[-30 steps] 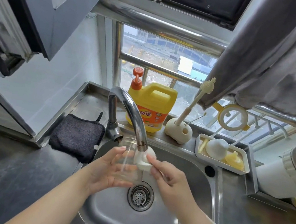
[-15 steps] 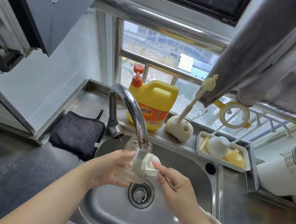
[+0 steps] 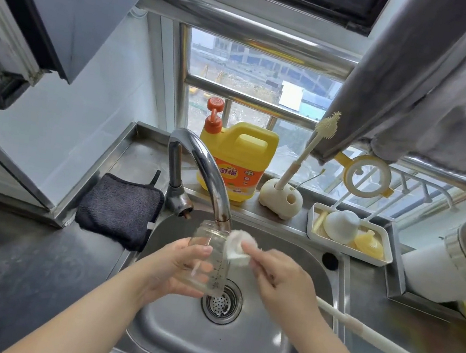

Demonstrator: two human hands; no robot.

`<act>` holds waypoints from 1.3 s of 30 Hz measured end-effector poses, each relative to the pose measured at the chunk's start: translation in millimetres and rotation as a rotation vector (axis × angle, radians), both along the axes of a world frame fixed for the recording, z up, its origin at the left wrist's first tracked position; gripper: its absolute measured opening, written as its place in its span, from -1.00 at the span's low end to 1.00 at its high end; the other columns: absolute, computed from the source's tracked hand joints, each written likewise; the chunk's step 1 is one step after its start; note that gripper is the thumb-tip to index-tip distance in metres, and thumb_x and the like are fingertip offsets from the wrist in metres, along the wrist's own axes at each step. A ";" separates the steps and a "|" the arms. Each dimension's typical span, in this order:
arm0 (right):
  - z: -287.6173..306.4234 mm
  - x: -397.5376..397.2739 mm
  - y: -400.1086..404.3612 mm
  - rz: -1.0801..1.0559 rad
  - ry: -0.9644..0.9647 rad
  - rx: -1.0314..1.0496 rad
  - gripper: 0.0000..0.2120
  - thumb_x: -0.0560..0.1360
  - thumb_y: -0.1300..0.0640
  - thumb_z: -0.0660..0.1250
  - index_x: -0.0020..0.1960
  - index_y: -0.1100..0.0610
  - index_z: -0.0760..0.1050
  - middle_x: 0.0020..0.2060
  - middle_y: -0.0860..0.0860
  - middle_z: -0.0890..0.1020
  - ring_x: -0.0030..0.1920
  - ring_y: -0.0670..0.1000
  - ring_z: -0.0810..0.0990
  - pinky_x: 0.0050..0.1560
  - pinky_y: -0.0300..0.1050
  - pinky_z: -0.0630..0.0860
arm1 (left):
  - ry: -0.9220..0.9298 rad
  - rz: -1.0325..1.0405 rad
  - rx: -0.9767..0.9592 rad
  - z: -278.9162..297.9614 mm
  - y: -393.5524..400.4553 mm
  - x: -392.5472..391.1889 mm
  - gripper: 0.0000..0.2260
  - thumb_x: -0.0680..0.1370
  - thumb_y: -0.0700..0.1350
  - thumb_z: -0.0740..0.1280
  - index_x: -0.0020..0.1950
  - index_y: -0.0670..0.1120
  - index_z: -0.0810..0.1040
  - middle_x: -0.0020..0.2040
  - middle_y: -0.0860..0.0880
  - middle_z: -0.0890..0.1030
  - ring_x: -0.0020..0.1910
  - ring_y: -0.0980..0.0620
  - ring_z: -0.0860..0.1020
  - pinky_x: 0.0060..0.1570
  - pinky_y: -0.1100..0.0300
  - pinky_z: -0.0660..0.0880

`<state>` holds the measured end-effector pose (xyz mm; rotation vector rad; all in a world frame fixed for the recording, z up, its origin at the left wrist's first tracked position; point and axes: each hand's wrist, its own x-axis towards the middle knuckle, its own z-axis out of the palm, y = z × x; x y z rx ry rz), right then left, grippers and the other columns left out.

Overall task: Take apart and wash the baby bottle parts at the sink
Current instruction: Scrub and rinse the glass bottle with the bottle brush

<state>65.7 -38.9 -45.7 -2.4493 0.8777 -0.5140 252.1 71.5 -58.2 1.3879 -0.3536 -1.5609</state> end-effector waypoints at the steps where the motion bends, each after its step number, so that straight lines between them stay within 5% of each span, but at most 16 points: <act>1: 1.9 8.5 -3.0 -0.028 -0.006 0.022 -0.66 0.51 -0.10 0.10 0.22 -0.20 0.51 -0.31 -0.14 0.52 -0.24 -0.12 0.49 -0.30 -0.12 0.46 | -0.004 0.002 0.002 0.2 -1.4 -2.1 -0.35 0.16 0.17 0.48 0.22 -0.01 0.55 0.08 -0.20 0.65 0.02 -0.13 0.65 -0.11 0.00 0.60; 5: 6.1 27.5 16.1 0.113 -0.057 0.005 -0.67 0.50 -0.03 0.15 0.22 -0.17 0.51 -0.23 -0.16 0.57 -0.19 -0.11 0.54 -0.26 -0.20 0.45 | -0.009 0.063 -0.006 5.5 -4.8 -0.5 -0.49 0.23 0.14 0.46 0.10 -0.07 0.61 -0.10 -0.11 0.69 -0.13 -0.07 0.67 -0.15 0.01 0.61; 9: -5.1 3.9 20.3 0.162 -0.037 -0.005 -0.68 0.49 0.01 0.22 0.21 -0.20 0.51 -0.21 -0.19 0.57 -0.20 -0.18 0.53 -0.26 -0.24 0.45 | 0.033 0.096 -0.038 5.2 1.4 6.2 -0.63 0.25 0.08 0.46 0.01 -0.01 0.67 -0.02 -0.17 0.68 -0.10 -0.10 0.67 -0.21 0.04 0.60; 14: 4.8 27.5 -4.6 0.003 -0.092 0.074 -0.69 0.52 -0.02 0.19 0.21 -0.20 0.53 -0.28 -0.15 0.53 -0.20 -0.16 0.48 -0.25 -0.26 0.41 | 0.043 0.088 -0.018 2.1 -1.8 -1.3 -0.40 0.09 0.15 0.49 0.08 -0.03 0.62 -0.08 -0.15 0.67 -0.13 -0.09 0.67 -0.18 0.00 0.59; 19: 1.4 13.6 25.3 0.187 -0.095 0.053 -0.70 0.52 -0.02 0.20 0.22 -0.19 0.50 -0.26 -0.19 0.53 -0.21 -0.17 0.51 -0.24 -0.23 0.44 | 0.099 0.166 -0.038 0.5 -3.7 11.1 -0.42 0.13 0.11 0.52 0.09 -0.09 0.62 0.05 -0.22 0.65 -0.02 -0.18 0.65 -0.15 -0.05 0.61; 25: -1.5 28.8 -6.4 -0.016 -0.112 0.136 -0.64 0.49 -0.05 0.19 0.24 -0.36 0.36 -0.26 -0.12 0.54 -0.17 -0.15 0.50 -0.21 -0.30 0.40 | 0.076 0.121 0.006 -6.6 -3.5 2.7 -0.33 0.14 0.16 0.52 0.18 -0.10 0.57 -0.09 -0.17 0.68 -0.13 -0.15 0.67 -0.15 -0.06 0.61; 30: 0.7 21.4 29.1 0.199 -0.119 0.114 -0.67 0.51 -0.02 0.20 0.25 -0.24 0.44 -0.24 -0.17 0.56 -0.19 -0.17 0.51 -0.19 -0.20 0.46 | 0.130 0.165 -0.033 -4.9 -3.1 12.3 -0.43 0.10 0.11 0.53 0.07 -0.07 0.64 0.03 -0.21 0.65 -0.09 -0.15 0.66 -0.18 -0.06 0.62; 33: -8.8 1.4 12.5 0.114 -0.083 0.109 -0.66 0.49 -0.09 0.18 0.24 -0.33 0.41 -0.30 -0.25 0.52 -0.23 -0.24 0.48 -0.23 -0.17 0.45 | 0.144 0.173 -0.012 -7.9 1.4 16.2 -0.34 0.09 0.10 0.53 0.17 -0.01 0.59 0.07 -0.25 0.64 -0.03 -0.21 0.65 -0.18 -0.04 0.60; 39: 5.8 34.0 7.2 0.020 -0.213 0.275 -0.63 0.54 0.05 0.26 0.21 -0.39 0.38 -0.22 -0.09 0.58 -0.15 -0.10 0.56 -0.08 -0.14 0.48 | 0.209 0.174 -0.052 -0.5 -8.0 9.2 -0.31 0.10 0.13 0.52 0.16 -0.14 0.58 -0.09 -0.19 0.66 -0.15 -0.12 0.66 -0.22 -0.01 0.63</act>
